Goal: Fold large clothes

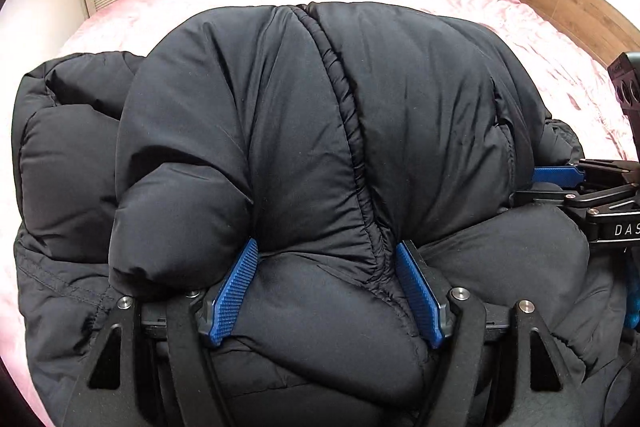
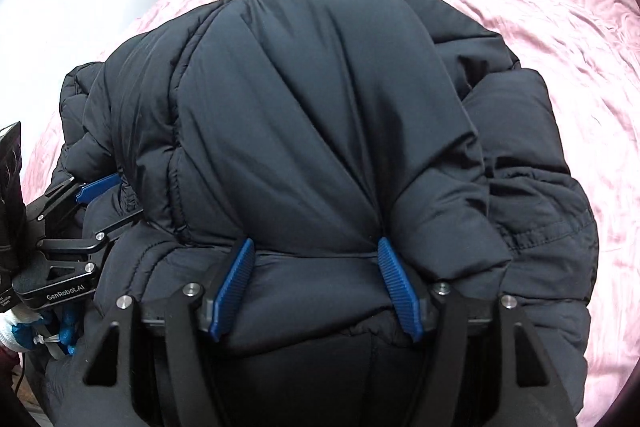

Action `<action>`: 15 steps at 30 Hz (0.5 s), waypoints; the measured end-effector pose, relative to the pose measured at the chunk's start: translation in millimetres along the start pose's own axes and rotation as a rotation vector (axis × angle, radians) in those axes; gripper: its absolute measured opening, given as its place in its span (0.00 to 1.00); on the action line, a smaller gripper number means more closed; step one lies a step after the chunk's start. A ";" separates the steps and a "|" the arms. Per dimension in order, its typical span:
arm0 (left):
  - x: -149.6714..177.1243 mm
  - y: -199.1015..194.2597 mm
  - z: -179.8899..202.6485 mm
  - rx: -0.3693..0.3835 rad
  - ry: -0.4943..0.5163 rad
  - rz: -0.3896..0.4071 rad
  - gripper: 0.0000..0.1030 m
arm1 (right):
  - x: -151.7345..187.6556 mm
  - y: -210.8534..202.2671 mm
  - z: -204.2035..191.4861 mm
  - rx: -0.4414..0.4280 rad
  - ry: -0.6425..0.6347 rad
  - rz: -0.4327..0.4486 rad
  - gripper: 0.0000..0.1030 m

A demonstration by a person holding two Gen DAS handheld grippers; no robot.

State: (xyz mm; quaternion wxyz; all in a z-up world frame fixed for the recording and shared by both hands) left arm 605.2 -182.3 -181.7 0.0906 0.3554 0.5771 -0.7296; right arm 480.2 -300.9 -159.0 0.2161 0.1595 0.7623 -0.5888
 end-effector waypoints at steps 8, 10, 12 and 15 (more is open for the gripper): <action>-57.7 -72.1 -1.9 0.025 -0.009 0.093 0.68 | -40.8 -67.9 -19.8 -0.027 -0.067 0.073 0.62; -81.3 -80.8 -1.0 0.043 -0.015 0.131 0.68 | -59.7 -78.3 -24.9 -0.034 -0.080 0.114 0.64; -96.2 -79.1 4.1 0.070 -0.029 0.142 0.68 | -72.5 -79.2 -31.3 -0.046 -0.084 0.132 0.66; -89.7 -62.6 21.5 0.074 0.019 0.105 0.68 | -66.0 -66.2 -43.2 -0.044 -0.127 0.097 0.66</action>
Point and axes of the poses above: each gripper's, at about its wrist camera, not at the fingertips, and y roughly the way its jaws point, z to its right, x to its underside, the point moved 7 cm from there along y, roughly the way its jaws point, and after that the axes turned 5 degrees about z, right-handed, at the moved point
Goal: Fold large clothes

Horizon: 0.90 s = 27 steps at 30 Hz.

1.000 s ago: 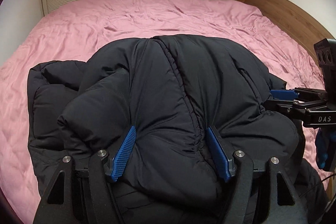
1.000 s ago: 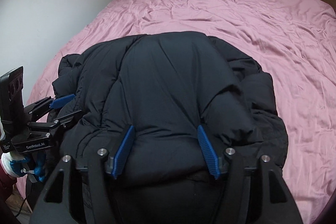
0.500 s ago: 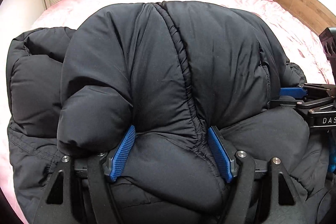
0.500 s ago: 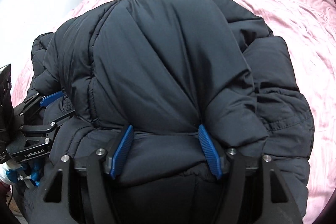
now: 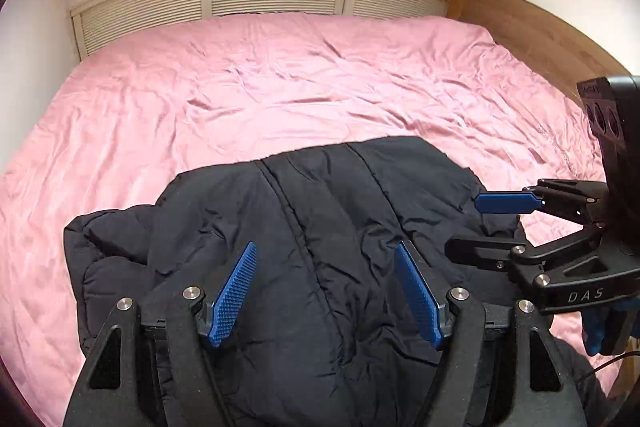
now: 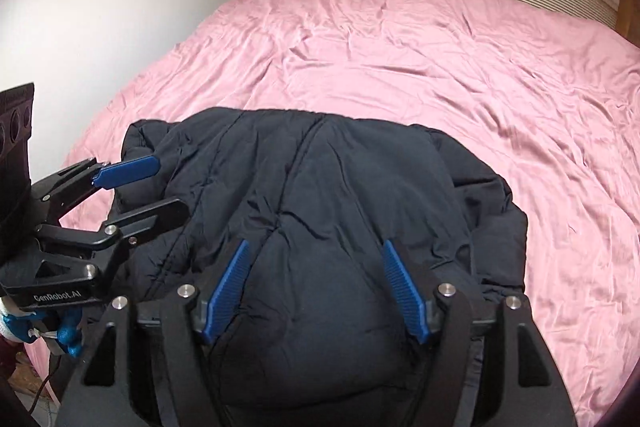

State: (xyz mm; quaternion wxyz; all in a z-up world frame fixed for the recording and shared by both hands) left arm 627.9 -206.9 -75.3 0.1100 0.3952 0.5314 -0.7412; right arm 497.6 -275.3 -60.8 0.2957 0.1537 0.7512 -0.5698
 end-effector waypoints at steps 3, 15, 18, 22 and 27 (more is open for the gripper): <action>37.0 4.7 11.7 0.030 0.009 -0.056 0.68 | 20.5 8.3 -6.3 -0.015 -0.026 -0.045 0.66; 118.1 45.5 11.6 -0.016 0.068 -0.136 0.72 | 107.2 48.6 10.3 0.051 -0.068 -0.095 0.75; 108.8 37.2 11.8 0.001 0.057 -0.151 0.72 | 102.2 41.7 10.2 0.045 -0.068 -0.116 0.75; 75.0 -1.4 10.8 0.021 0.029 -0.098 0.70 | 78.5 8.1 8.4 0.017 -0.069 -0.100 0.75; 25.5 -28.2 -12.9 -0.055 0.049 0.028 0.70 | 38.7 -33.7 22.7 0.051 -0.080 0.030 0.75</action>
Point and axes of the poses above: each gripper's, at about its wrist camera, not at the fingertips, and y roughly the way its jaws point, z to its right, x to its underside, the point moved 7 cm from there along y, roughly the way its jaws point, and after that the axes turned 5 degrees about z, right-handed, at the moved point
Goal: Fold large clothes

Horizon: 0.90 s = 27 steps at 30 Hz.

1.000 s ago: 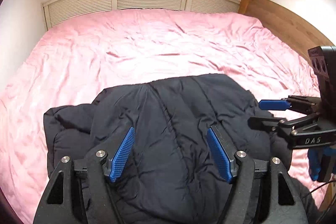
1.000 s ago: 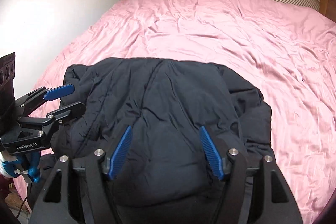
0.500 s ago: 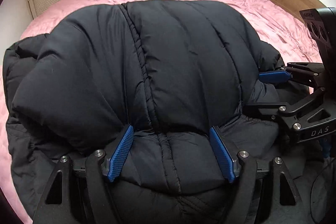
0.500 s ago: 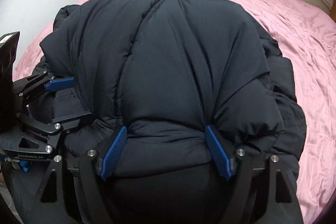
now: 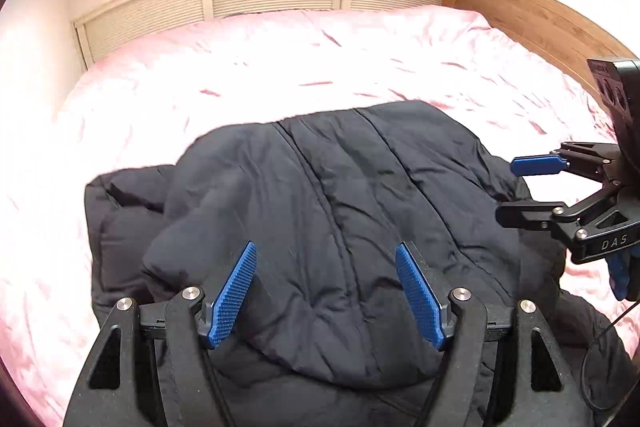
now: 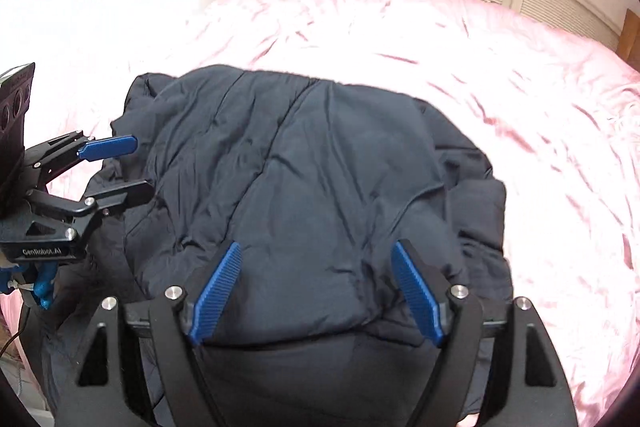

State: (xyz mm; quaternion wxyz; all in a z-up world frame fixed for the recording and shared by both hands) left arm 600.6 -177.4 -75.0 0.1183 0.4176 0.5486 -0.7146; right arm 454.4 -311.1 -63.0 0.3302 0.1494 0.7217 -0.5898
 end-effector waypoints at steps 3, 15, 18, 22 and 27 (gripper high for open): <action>1.3 18.6 -23.5 -0.057 -0.020 -0.027 0.70 | -4.3 10.8 16.4 0.029 0.029 -0.007 0.75; 68.4 83.1 -34.1 -0.112 -0.045 -0.130 0.70 | 50.2 93.9 32.8 0.056 0.091 -0.125 0.77; 61.8 81.0 -32.7 -0.133 -0.013 -0.167 0.70 | 44.0 93.0 30.3 0.083 0.080 -0.167 0.77; 38.0 48.4 -26.5 -0.120 -0.017 -0.160 0.70 | 25.2 62.9 25.5 0.090 0.096 -0.175 0.78; 30.0 -7.5 -25.7 -0.091 -0.029 -0.170 0.73 | 29.5 1.3 25.7 0.066 0.156 -0.159 0.78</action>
Point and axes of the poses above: each gripper's, at about its wrist camera, not at the fingertips, and y roughly the way its jaws point, z to its right, x to its underside, the point moved 7 cm from there along y, roughly the way its jaws point, and after that the axes turned 5 degrees about z, right-handed, at the moved point
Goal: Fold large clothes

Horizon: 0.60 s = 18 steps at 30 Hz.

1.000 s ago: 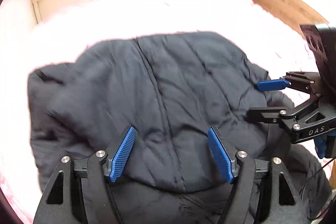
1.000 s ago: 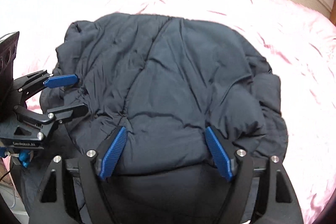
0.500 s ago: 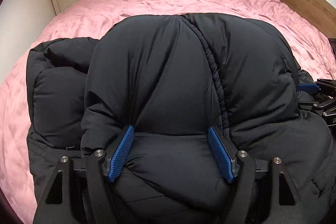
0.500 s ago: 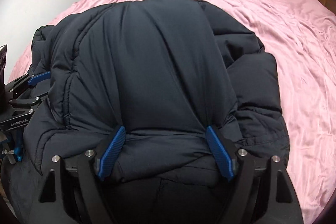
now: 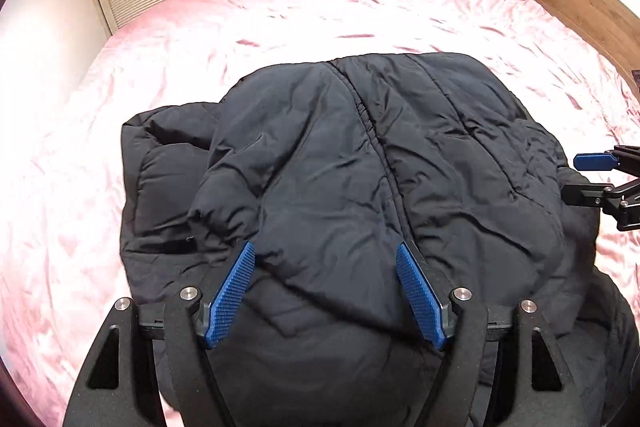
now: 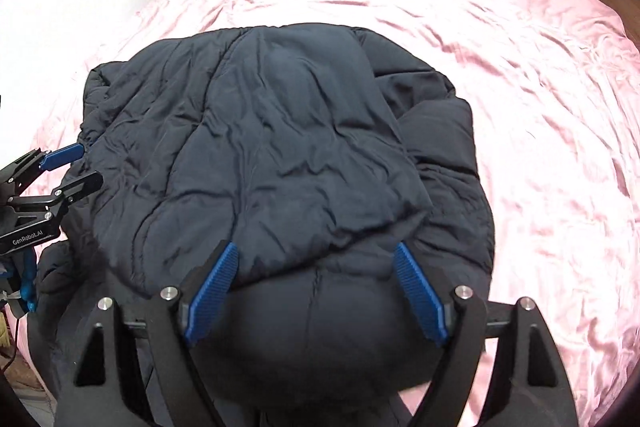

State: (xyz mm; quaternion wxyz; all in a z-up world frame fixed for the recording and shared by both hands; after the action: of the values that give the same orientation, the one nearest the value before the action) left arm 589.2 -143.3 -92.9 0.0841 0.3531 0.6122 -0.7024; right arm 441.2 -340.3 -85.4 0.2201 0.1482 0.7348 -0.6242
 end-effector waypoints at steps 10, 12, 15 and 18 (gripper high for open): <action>66.3 -87.1 -38.5 -0.008 -0.063 -0.067 0.88 | 108.7 -120.8 58.9 0.023 0.163 -0.023 0.84; 87.6 -97.9 -52.3 -0.023 -0.098 -0.088 0.88 | 134.9 -134.2 74.0 0.036 0.205 -0.047 0.85; 115.6 -114.1 -73.0 -0.044 -0.136 -0.124 0.89 | 174.5 -149.5 95.3 0.063 0.258 -0.093 0.86; 146.2 -126.9 -95.0 -0.053 -0.195 -0.171 0.89 | 211.7 -154.7 105.3 0.055 0.331 -0.143 0.87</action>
State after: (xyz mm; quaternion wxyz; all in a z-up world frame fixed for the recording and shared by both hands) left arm 449.0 20.0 -78.9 0.0923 0.2276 0.6472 -0.7216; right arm 197.7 -483.2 -74.2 0.0471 0.2024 0.7523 -0.6252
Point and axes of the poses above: each gripper's, at about its wrist camera, not at the fingertips, and y roughly the way its jaws point, z to its right, x to its underside, the point moved 7 cm from there along y, roughly the way its jaws point, and after that the axes turned 5 degrees about z, right-handed, at the moved point
